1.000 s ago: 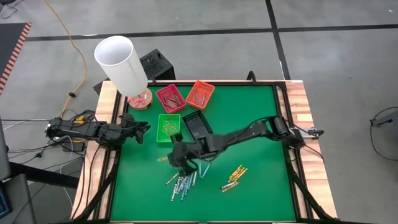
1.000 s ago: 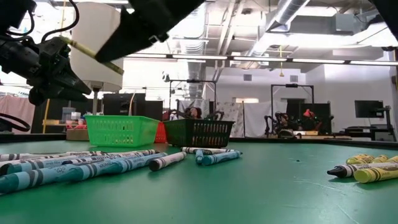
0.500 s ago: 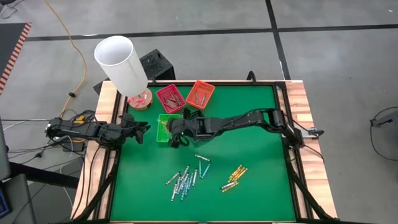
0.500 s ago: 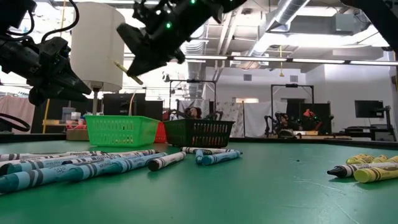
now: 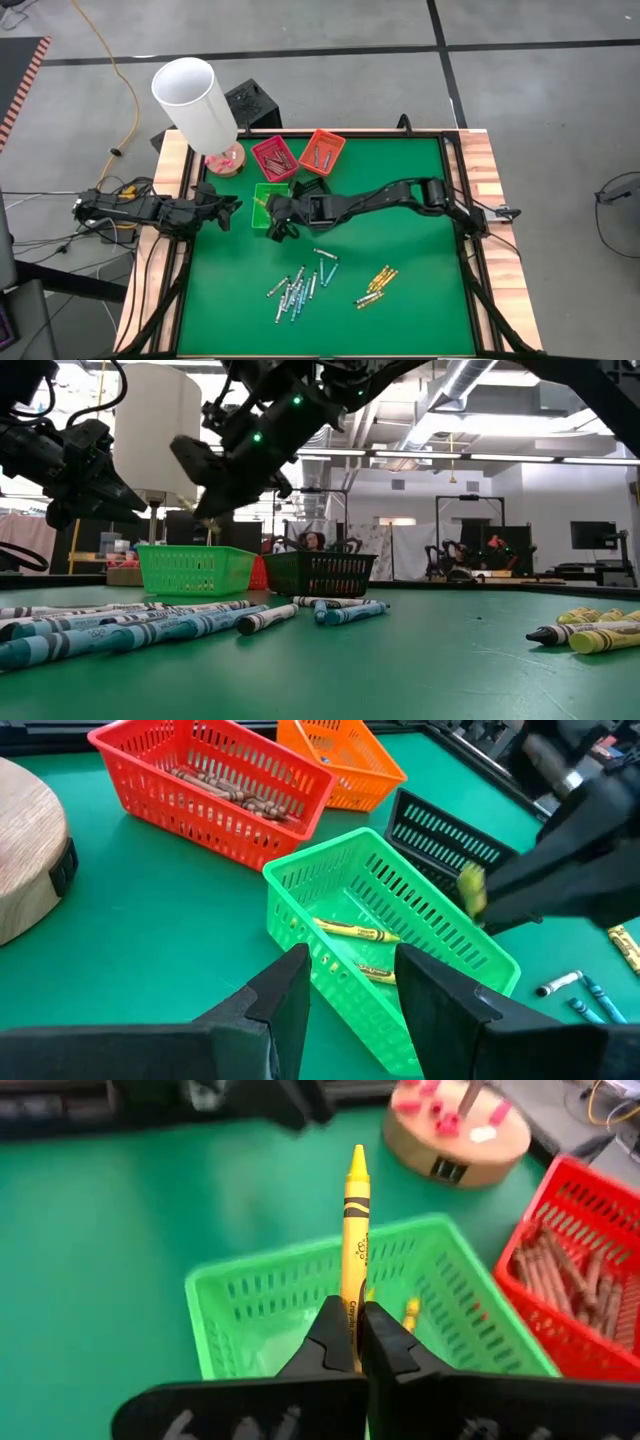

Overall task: Sort crayons
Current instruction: Put the yellow crayon into the green bin

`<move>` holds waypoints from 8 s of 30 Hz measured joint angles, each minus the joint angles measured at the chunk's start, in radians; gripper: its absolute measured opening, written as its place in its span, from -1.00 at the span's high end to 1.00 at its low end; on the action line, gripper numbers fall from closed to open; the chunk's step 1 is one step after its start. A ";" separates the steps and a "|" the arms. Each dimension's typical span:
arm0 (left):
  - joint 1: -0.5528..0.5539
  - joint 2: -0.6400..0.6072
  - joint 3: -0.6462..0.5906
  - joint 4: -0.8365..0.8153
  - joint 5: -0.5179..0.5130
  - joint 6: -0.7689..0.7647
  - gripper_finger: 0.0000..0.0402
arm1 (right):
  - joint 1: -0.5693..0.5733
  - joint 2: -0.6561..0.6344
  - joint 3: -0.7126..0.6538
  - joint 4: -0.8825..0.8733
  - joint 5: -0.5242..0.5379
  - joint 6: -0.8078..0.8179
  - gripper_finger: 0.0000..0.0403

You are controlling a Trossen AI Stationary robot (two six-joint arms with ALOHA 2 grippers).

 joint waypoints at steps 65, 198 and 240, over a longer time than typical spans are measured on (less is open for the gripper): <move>0.000 0.000 0.000 -0.003 0.034 0.012 0.32 | 0.386 -0.340 -0.100 -1.244 -0.155 0.253 0.71; 0.000 0.000 0.000 -0.003 -0.038 0.018 0.32 | 0.184 -0.475 -0.479 0.053 -0.152 -0.218 0.99; 0.000 0.000 0.000 -0.006 -0.055 0.020 0.32 | -0.075 -0.086 -0.478 0.884 -0.288 -0.186 0.99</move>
